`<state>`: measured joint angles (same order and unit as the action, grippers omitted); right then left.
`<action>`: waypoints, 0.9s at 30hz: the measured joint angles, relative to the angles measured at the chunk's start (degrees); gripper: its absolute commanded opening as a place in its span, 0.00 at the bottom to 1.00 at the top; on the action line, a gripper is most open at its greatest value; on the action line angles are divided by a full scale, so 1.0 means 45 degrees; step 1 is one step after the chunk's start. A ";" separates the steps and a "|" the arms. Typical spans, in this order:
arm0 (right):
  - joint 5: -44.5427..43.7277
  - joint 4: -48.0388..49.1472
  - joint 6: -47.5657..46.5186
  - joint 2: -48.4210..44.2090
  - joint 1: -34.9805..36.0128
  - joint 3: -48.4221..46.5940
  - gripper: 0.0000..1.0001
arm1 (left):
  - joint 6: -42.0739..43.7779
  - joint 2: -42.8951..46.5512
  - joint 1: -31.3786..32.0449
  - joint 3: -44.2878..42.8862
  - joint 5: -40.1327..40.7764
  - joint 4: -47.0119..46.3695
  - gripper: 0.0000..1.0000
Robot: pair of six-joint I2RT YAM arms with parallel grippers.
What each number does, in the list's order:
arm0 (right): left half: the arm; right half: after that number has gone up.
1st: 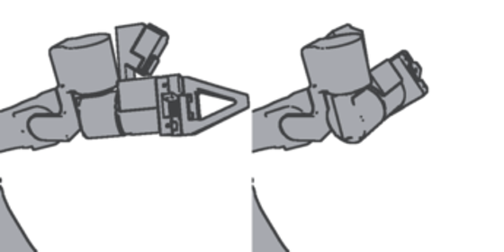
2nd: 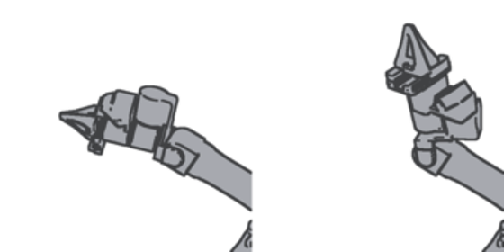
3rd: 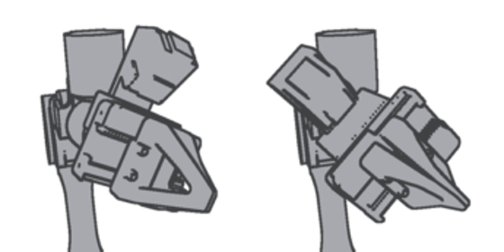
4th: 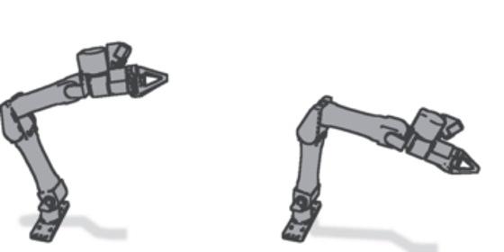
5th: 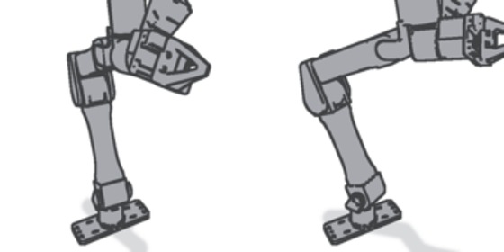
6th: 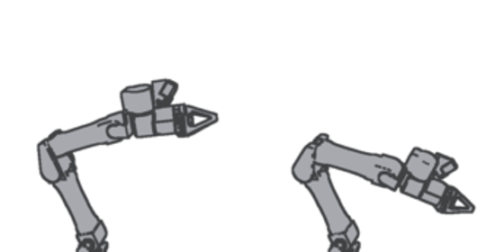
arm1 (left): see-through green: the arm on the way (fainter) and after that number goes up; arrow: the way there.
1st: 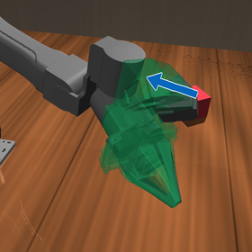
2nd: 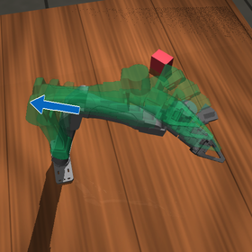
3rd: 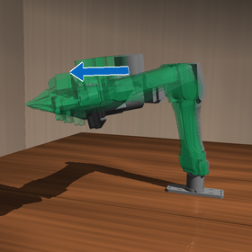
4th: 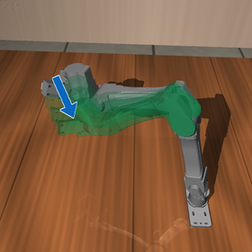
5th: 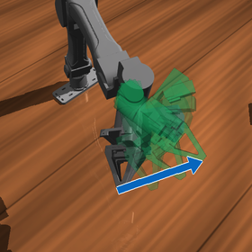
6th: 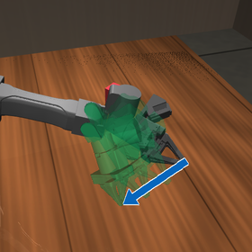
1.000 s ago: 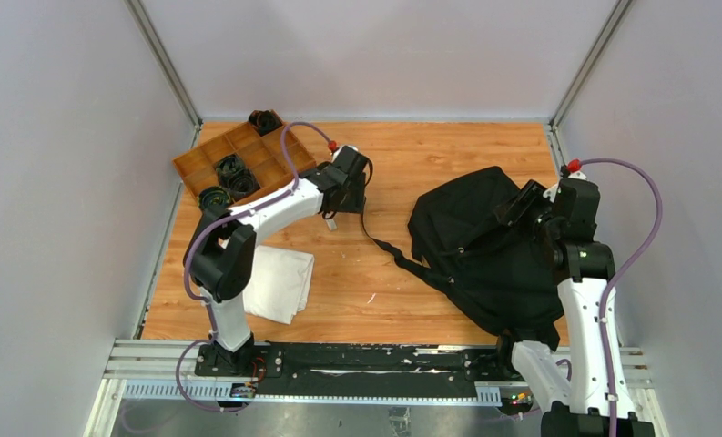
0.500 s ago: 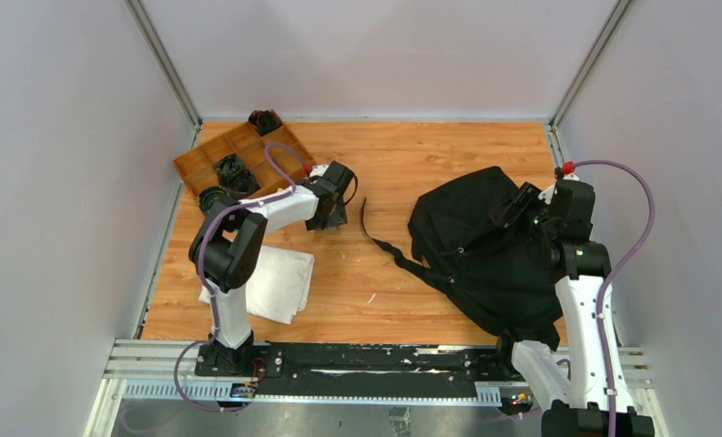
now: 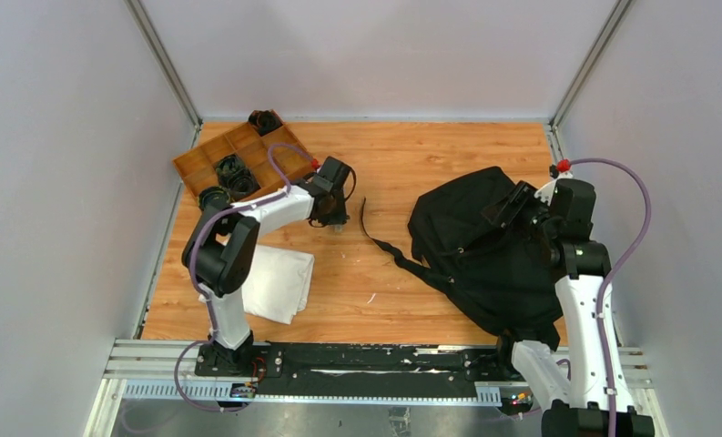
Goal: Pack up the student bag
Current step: Pick up the stationery from the center of the board.
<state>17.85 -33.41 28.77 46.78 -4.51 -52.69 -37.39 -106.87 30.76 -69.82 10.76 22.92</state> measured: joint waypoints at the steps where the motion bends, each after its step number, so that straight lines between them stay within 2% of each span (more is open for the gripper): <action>1: 0.0335 0.0107 0.0015 0.0078 0.0005 0.0000 0.55 | 0.0214 0.0219 0.0044 0.0019 -0.0471 -0.0034 0.10; 6: 0.1855 0.1044 0.0175 0.0588 0.0350 0.0034 0.58 | 0.0641 0.1778 0.0136 -0.0010 -0.3492 -0.0724 0.06; 12: 0.2705 0.2657 0.1258 0.1171 0.2385 0.0636 0.60 | 0.0180 0.3002 0.0602 0.0000 -0.7028 -0.3444 0.02; 19: 0.2696 0.4148 0.3245 0.2006 0.3565 0.1093 0.61 | 0.1540 0.3483 0.2429 0.0034 -0.8184 -0.4532 0.01; 23: 0.2686 0.4464 0.3983 0.2560 0.3920 0.1093 0.60 | 0.2220 0.3483 0.2914 0.0034 -0.8364 -0.4590 0.01; 27: 0.2705 0.4765 0.4541 0.3113 0.4046 0.1107 0.55 | 0.2759 0.3483 0.3113 0.0034 -0.8398 -0.4561 0.01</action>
<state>30.02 -11.97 49.21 60.80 13.69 -47.70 -24.97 -91.20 44.77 -69.67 -27.03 2.39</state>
